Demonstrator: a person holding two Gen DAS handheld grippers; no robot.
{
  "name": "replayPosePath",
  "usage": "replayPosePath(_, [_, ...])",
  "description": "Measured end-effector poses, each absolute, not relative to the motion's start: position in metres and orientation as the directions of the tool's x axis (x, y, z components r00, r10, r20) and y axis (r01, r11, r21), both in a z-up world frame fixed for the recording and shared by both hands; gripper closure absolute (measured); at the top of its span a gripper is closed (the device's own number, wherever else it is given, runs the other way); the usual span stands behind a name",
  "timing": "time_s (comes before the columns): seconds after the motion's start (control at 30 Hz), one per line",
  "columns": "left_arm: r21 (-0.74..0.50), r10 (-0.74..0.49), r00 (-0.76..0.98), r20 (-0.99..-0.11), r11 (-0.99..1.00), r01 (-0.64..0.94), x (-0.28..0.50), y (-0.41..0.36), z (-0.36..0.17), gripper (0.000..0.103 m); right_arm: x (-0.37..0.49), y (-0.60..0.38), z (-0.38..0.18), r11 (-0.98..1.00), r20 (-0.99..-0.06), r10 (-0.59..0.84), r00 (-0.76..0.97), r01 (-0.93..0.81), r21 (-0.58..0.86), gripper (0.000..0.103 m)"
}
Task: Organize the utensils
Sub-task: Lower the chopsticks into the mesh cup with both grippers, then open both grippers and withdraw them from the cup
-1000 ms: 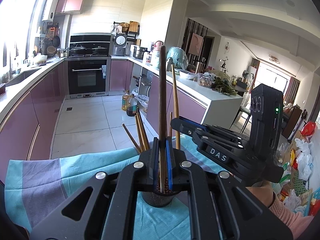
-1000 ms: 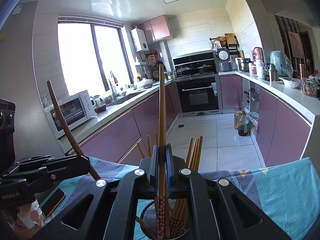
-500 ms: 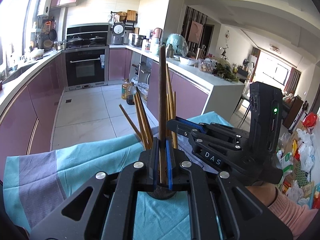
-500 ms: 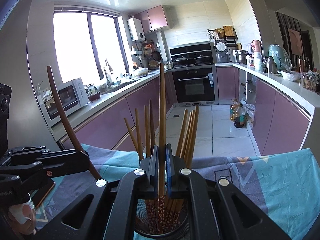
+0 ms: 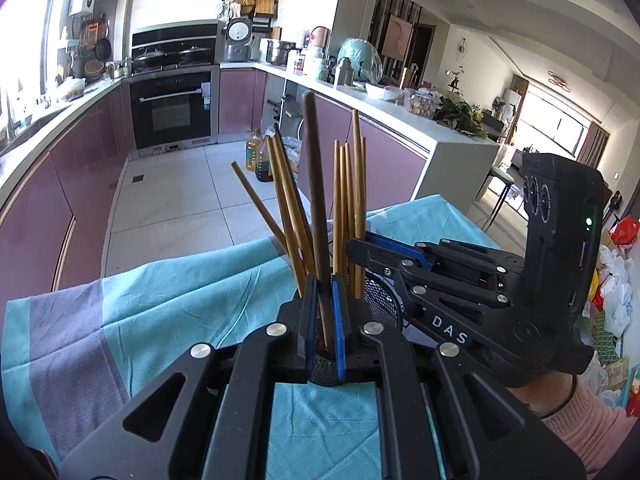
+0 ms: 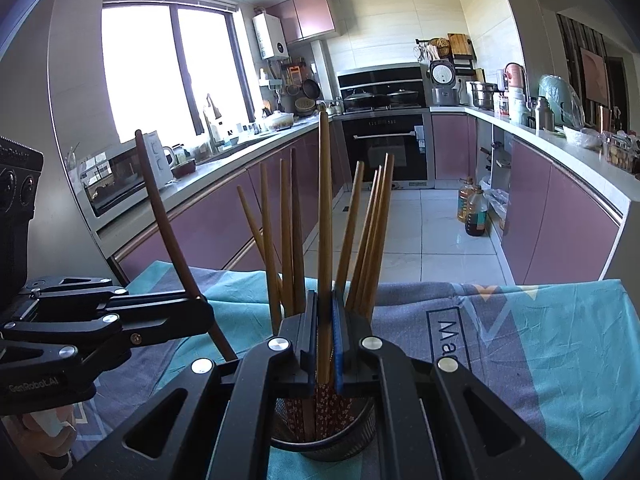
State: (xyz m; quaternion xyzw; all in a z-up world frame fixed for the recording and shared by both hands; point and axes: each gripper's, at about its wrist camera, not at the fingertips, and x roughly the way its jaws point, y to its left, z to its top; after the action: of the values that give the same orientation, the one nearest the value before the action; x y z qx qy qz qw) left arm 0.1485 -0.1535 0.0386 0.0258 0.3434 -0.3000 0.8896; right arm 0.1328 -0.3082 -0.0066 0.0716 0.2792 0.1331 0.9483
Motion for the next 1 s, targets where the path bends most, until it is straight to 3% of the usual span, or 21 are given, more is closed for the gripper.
replayPosePath(0.27, [-0.172, -0.507, 0.580, -0.637, 0.827, 0.534, 0.169, -0.156, 0.026, 0.095, 0.130, -0.309, -0.010, 0.953, -0.513, 0.294, 0.807, -0.206, 0.222, 0.096])
replayPosePath(0.63, [-0.165, -0.495, 0.644, -0.584, 0.848, 0.503, 0.152, -0.133, 0.012, 0.068, 0.107, -0.310, -0.003, 0.947, -0.475, 0.310, 0.824, -0.221, 0.235, 0.074])
replayPosePath(0.83, [-0.130, -0.434, 0.737, -0.519, 0.892, 0.434, 0.125, -0.108, 0.010, 0.047, 0.085, -0.306, -0.001, 0.951, -0.446, 0.299, 0.844, -0.228, 0.207, 0.049])
replayPosePath(0.9, [-0.115, -0.405, 0.775, -0.485, 0.908, 0.403, 0.113, -0.097, 0.010, 0.026, 0.078, -0.305, 0.000, 0.956, -0.432, 0.284, 0.856, -0.221, 0.191, 0.038])
replayPosePath(1.0, [-0.098, -0.360, 0.822, -0.442, 0.930, 0.355, 0.098, -0.083, 0.009, 0.011, 0.068, -0.302, -0.001, 0.962, -0.421, 0.265, 0.868, -0.210, 0.173, 0.021])
